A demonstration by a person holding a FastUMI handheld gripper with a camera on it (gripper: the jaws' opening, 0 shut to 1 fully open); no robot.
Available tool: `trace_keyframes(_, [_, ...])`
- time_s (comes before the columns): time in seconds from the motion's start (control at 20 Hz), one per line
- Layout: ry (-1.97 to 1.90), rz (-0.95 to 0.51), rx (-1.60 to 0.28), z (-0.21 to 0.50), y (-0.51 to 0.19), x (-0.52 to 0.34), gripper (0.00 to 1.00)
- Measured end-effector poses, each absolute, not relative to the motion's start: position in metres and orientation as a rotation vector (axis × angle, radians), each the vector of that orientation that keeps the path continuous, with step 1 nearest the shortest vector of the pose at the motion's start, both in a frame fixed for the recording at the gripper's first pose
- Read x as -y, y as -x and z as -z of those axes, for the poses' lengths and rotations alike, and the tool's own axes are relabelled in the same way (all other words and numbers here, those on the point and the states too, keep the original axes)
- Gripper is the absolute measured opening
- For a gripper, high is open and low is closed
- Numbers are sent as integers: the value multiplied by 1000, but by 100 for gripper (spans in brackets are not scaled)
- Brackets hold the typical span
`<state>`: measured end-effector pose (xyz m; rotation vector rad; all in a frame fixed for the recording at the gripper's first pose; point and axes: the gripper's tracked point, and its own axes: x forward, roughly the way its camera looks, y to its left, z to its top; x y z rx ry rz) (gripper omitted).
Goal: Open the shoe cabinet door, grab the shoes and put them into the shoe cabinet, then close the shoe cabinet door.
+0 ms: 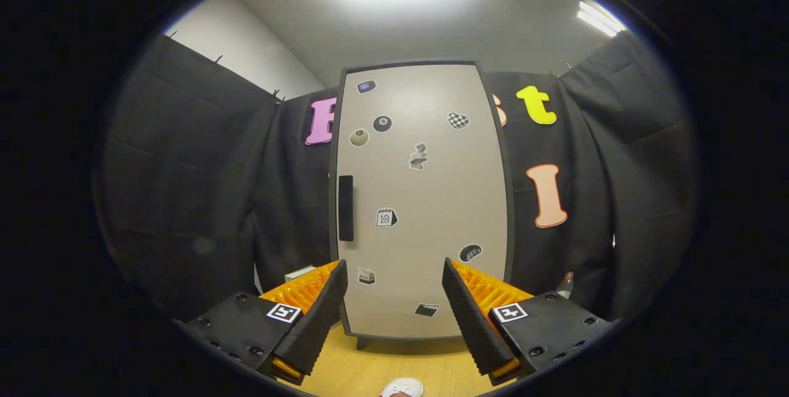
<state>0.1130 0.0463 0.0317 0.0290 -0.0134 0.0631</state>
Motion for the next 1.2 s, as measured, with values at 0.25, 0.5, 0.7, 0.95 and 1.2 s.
trace_keyframes(0.25, [-42,-75,-10,-38,-171,-61,97])
trace_keyframes(0.5, [-74,-110,-40,-40,-224,-86,98])
trace_keyframes(0.7, [-87,-143,-24,-50,-260,-112,98])
trace_keyframes(0.95, [-85,-168,-44,-45,-300,-140,98])
trace_keyframes(1.2, [-80,-163,-66,-35,-324,-155,95])
